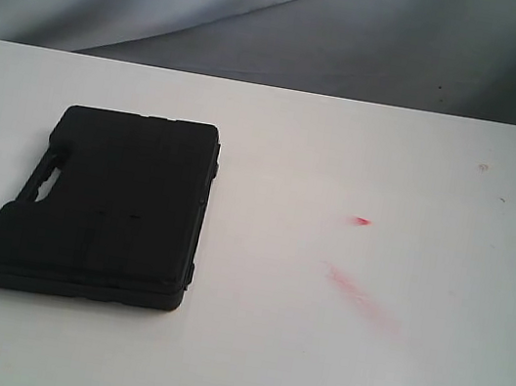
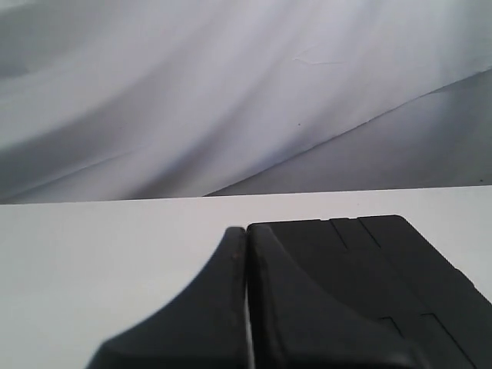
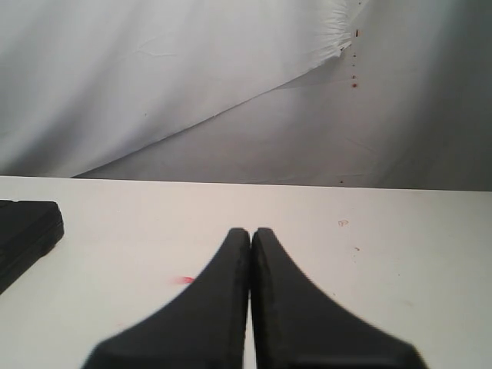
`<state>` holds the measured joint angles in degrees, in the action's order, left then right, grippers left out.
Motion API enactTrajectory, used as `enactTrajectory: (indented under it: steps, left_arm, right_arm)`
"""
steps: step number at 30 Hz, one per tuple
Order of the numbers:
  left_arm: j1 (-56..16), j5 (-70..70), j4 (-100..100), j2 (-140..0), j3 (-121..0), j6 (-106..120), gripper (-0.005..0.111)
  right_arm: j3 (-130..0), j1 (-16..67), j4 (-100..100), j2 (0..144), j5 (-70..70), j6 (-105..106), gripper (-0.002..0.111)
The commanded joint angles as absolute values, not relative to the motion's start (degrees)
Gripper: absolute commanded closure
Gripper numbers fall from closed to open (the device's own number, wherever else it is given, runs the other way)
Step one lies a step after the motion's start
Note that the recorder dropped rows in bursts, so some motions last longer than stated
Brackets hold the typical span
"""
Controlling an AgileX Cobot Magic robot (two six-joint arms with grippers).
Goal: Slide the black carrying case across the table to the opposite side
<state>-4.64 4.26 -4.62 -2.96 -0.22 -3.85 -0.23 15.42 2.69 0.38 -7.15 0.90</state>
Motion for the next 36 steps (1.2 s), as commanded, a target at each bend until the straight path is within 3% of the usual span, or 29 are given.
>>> enactTrajectory:
  steps: [1, 36]
  left_arm:
    - [-4.5, 4.7, -5.0, -2.7, 0.0, -4.0, 0.106]
    - [-4.4, 5.4, -5.7, -2.7, 0.0, -4.0, 0.106]
  right_arm:
    - [0.0, 15.2, 2.4, 0.0, -7.1, 0.8, 0.108]
    - [0.0, 15.2, 2.4, 0.0, -7.1, 0.8, 0.108]
